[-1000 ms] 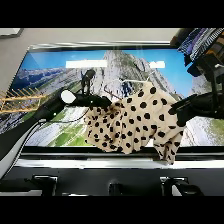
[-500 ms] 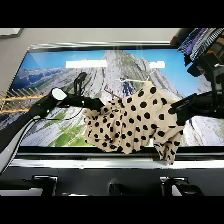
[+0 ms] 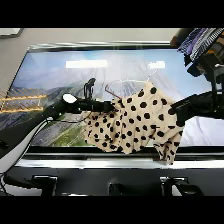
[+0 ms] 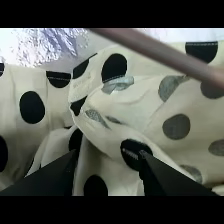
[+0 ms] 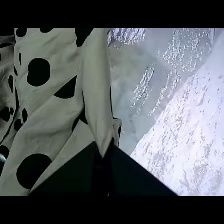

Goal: Fold the clothes and pants, and hang the long-sleeved shirts on hangers.

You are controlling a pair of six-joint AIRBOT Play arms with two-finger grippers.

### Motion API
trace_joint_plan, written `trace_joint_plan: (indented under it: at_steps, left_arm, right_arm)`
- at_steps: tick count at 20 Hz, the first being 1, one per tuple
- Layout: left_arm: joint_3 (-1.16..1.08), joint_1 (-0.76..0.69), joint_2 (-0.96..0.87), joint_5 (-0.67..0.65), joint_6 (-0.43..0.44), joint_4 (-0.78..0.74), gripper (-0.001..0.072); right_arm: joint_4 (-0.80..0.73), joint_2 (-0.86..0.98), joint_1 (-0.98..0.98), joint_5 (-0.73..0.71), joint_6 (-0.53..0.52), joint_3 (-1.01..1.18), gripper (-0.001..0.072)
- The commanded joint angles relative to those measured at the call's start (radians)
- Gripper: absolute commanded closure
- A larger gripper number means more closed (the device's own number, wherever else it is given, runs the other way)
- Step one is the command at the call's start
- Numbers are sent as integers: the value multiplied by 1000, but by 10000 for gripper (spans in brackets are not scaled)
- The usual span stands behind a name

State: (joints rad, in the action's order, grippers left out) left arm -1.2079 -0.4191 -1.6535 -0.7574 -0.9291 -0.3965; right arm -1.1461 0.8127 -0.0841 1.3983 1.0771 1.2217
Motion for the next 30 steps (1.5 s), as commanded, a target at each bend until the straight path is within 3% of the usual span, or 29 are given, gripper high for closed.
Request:
trace_joint_plan:
  at_steps: [1,2,3,4,5,6,19,30]
  left_arm:
    - [-5,-11,-31,33,14,69,246]
    - [-5,-13,-37,50,13,74,249]
    - [-5,-13,-40,65,13,76,302]
    - [-5,-12,-40,78,13,76,513]
    - [-7,-11,-40,82,14,76,645]
    - [-8,-10,-39,86,14,76,681]
    - [-69,58,3,15,8,47,686]
    - [-180,62,3,12,-177,-219,686]
  right_arm:
    - [0,0,0,21,11,0,682]
    - [0,0,0,21,12,0,682]
    - [0,0,0,21,12,0,682]
    - [0,0,0,20,12,0,682]
    - [0,0,0,21,11,0,682]
    - [-1,0,0,21,11,0,682]
    - [-101,-76,0,111,8,1,682]
    - [-158,-123,0,148,-11,3,682]
